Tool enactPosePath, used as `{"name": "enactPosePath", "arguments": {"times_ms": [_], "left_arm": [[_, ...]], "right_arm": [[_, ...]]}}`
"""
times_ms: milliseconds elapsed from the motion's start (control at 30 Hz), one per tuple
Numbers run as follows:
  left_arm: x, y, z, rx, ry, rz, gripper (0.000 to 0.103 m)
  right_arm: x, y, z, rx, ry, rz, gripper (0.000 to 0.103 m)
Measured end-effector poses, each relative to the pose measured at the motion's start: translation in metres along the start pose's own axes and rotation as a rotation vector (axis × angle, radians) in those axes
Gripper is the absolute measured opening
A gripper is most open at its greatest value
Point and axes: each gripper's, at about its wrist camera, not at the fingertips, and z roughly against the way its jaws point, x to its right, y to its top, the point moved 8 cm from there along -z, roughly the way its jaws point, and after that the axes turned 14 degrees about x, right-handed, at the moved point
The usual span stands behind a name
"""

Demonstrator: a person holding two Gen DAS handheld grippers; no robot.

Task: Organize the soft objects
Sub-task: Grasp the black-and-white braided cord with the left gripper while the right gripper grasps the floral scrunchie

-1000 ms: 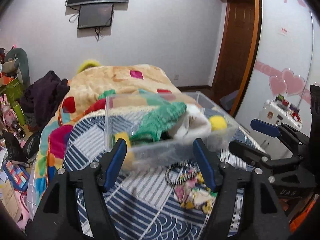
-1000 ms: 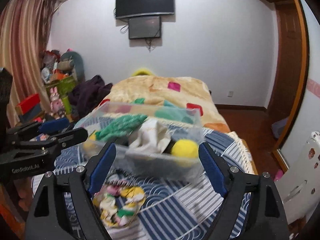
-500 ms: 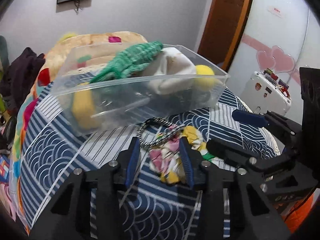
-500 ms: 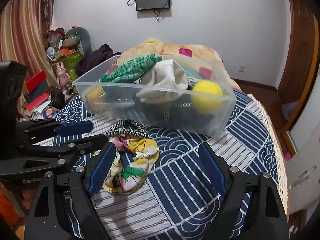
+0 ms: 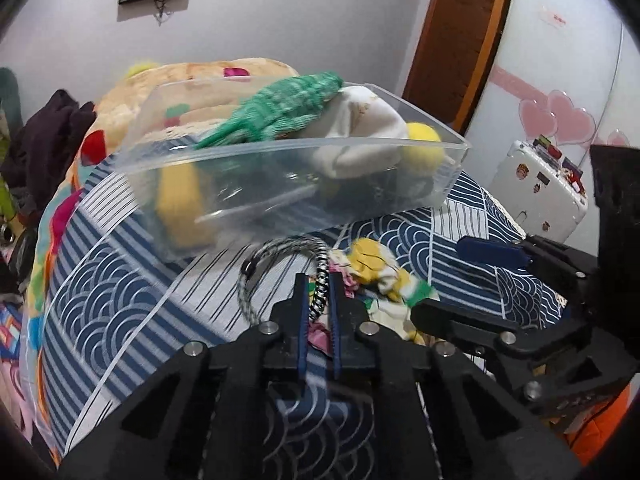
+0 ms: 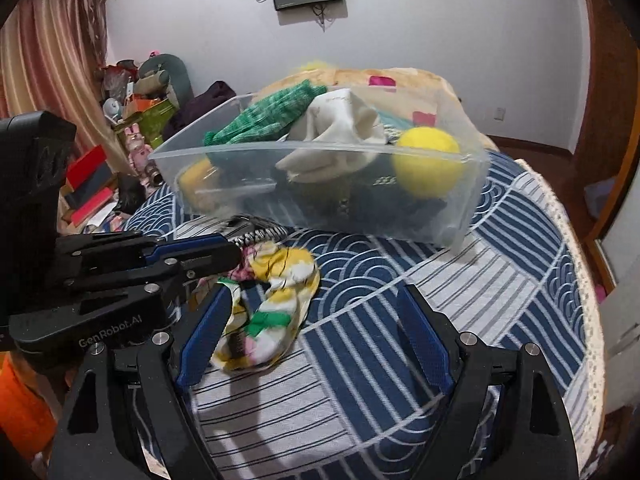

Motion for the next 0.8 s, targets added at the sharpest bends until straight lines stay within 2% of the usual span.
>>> {"name": "enactPosePath", "arguments": {"times_ms": [100,167,233,367,433,500,667,800], "left_arm": [[-0.011,-0.003,0.014,0.006,0.005,0.035,0.006],[-0.015,-0.004,0.021,0.009,0.009,0.044,0.006],[-0.017,-0.006,0.026,0.009,0.012,0.043,0.006],[-0.014,-0.011,0.03,0.002,0.014,0.026,0.006],[-0.012,-0.014,0.028,-0.009,0.014,0.007,0.006],[-0.008,-0.019,0.023,-0.029,0.016,-0.007,0.006],[-0.008,-0.02,0.017,-0.025,0.041,-0.021,0.006],[-0.008,-0.013,0.026,0.02,0.074,-0.043,0.006]], "right_arm": [[-0.011,-0.004,-0.004,-0.018,0.031,0.015,0.077],[-0.021,-0.009,-0.007,-0.037,0.065,0.026,0.071],[-0.028,-0.013,-0.01,-0.052,0.086,0.044,0.061],[-0.038,-0.018,-0.017,-0.055,0.059,0.138,0.046],[-0.037,-0.017,-0.016,-0.05,0.065,0.134,0.028],[-0.031,-0.014,-0.017,-0.046,0.058,0.11,0.02],[-0.015,-0.002,-0.008,0.005,0.016,0.076,0.016],[-0.008,0.01,0.005,0.055,0.005,0.069,0.016]]}}
